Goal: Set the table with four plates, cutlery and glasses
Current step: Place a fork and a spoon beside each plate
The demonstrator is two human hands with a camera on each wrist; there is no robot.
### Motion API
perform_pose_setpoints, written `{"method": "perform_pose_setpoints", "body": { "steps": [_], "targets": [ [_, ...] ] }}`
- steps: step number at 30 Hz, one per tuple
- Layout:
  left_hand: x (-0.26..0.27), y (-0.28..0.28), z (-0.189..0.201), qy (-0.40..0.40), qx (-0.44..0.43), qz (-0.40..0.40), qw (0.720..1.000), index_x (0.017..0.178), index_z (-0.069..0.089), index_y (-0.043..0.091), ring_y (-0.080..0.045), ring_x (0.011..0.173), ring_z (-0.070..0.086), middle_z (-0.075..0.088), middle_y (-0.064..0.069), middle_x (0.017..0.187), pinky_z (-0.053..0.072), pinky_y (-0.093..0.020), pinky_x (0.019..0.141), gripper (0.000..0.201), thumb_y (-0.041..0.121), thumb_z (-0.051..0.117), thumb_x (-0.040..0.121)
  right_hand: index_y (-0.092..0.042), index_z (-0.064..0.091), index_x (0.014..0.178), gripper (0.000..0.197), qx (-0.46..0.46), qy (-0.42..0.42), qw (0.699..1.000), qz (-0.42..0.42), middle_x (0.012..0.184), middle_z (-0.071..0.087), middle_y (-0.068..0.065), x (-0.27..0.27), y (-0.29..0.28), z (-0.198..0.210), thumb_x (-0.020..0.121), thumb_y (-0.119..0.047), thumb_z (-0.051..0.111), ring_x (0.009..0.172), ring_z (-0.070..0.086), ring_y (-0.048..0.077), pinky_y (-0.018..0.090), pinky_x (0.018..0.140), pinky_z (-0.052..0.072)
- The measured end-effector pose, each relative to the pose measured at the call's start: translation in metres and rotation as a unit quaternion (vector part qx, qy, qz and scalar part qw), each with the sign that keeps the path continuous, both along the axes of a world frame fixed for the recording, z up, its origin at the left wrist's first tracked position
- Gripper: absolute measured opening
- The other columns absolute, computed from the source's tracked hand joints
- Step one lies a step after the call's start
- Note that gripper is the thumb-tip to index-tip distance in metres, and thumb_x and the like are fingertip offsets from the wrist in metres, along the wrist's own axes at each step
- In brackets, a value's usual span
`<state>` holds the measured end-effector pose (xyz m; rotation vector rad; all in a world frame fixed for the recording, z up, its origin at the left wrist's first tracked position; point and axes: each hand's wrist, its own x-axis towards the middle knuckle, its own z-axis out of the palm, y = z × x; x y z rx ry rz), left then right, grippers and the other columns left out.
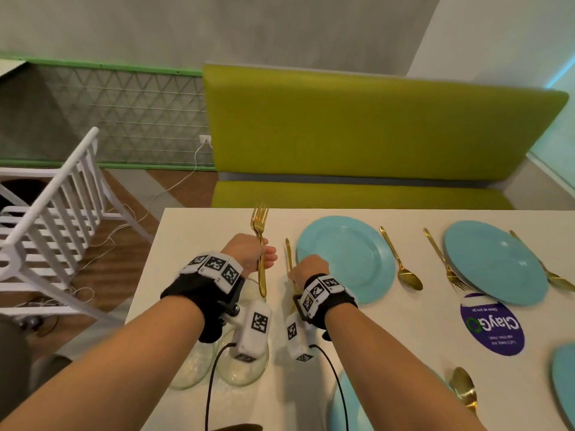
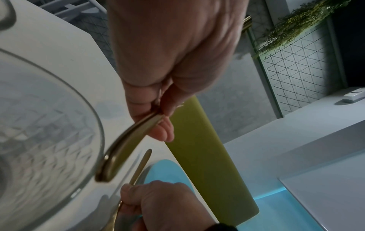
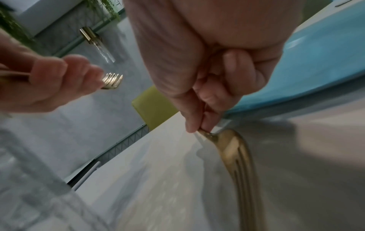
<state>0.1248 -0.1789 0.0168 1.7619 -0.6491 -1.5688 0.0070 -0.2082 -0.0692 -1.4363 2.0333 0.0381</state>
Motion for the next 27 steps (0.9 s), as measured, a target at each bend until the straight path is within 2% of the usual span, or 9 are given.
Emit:
{"method": "perform_pose_setpoints", "body": {
  "steps": [3,8,12,14,18,21,22,27],
  "targets": [
    [-0.001,-0.003,0.0,-0.001,0.006,-0.003,1.0,0.076,0.042,0.007,-0.017,0.059,0.049,0.051,-0.011,0.072,0.043,-0.023,0.055,0.025,-0.005,0.034,0.097,-0.003,0.063,0.107,0.026,0.004,-0.014,1.0,-0.02,0.112,0.067,0.011,0.003,-0.004,-0.003,0.086,-0.019,0.062,0.102,0.065,0.027,0.027,0.078,0.051],
    [-0.004,-0.006,-0.001,-0.001,0.012,-0.01,1.0,0.076,0.042,0.007,-0.017,0.06,0.05,0.051,-0.011,0.073,0.044,-0.023,0.056,0.025,-0.005,0.034,0.098,-0.003,0.062,0.109,0.025,-0.005,-0.015,1.0,-0.024,0.114,0.066,0.011,0.003,-0.004,-0.007,0.09,-0.019,0.059,0.104,0.064,0.027,0.029,0.082,0.051],
    [-0.005,-0.008,0.001,0.012,0.014,-0.01,1.0,0.1,0.044,0.001,-0.017,0.062,0.051,0.052,-0.011,0.075,0.045,-0.024,0.059,0.011,-0.005,0.036,0.097,-0.006,0.062,0.106,0.022,-0.024,-0.013,0.999,-0.022,0.111,0.066,0.01,0.002,-0.004,-0.007,0.088,-0.019,0.059,0.101,0.064,0.028,0.031,0.079,0.05],
    [-0.005,-0.009,0.0,0.011,0.009,-0.009,1.0,0.105,0.042,0.001,-0.017,0.063,0.052,0.053,-0.011,0.075,0.046,-0.025,0.06,0.011,-0.005,0.036,0.097,-0.008,0.059,0.108,0.025,-0.035,-0.015,0.999,-0.027,0.112,0.065,0.01,0.001,-0.005,-0.006,0.087,-0.022,0.061,0.102,0.063,0.028,0.032,0.081,0.05],
    [-0.004,-0.009,0.0,0.006,0.009,-0.004,1.0,0.1,0.045,0.002,-0.017,0.062,0.052,0.053,-0.011,0.075,0.047,-0.024,0.06,0.011,-0.005,0.037,0.096,-0.009,0.055,0.111,0.036,-0.041,-0.028,0.998,-0.042,0.114,0.063,0.01,-0.002,-0.01,-0.006,0.084,-0.03,0.065,0.105,0.062,0.029,0.035,0.086,0.05],
    [-0.003,-0.01,-0.001,0.005,0.014,-0.002,1.0,0.08,0.044,0.006,-0.016,0.062,0.051,0.052,-0.01,0.075,0.046,-0.023,0.058,0.022,-0.005,0.036,0.097,-0.009,0.055,0.109,0.038,-0.042,-0.038,0.997,-0.051,0.113,0.063,0.01,-0.003,-0.014,-0.007,0.083,-0.033,0.067,0.104,0.062,0.029,0.035,0.085,0.05],
    [-0.003,-0.01,-0.001,0.002,0.014,-0.001,1.0,0.078,0.043,0.007,-0.016,0.061,0.051,0.052,-0.01,0.074,0.046,-0.023,0.057,0.024,-0.005,0.036,0.097,-0.01,0.056,0.109,0.038,-0.043,-0.038,0.997,-0.051,0.113,0.063,0.01,-0.003,-0.015,-0.007,0.083,-0.035,0.067,0.104,0.063,0.029,0.035,0.084,0.05],
    [-0.003,-0.013,-0.006,0.003,0.008,0.001,1.0,0.087,0.046,0.004,-0.017,0.061,0.052,0.053,-0.011,0.075,0.046,-0.024,0.058,0.017,-0.006,0.036,0.096,-0.009,0.059,0.107,0.039,-0.04,-0.035,0.998,-0.041,0.11,0.065,0.01,-0.003,-0.02,-0.006,0.082,-0.036,0.068,0.1,0.064,0.029,0.032,0.079,0.05]
  ]
}}
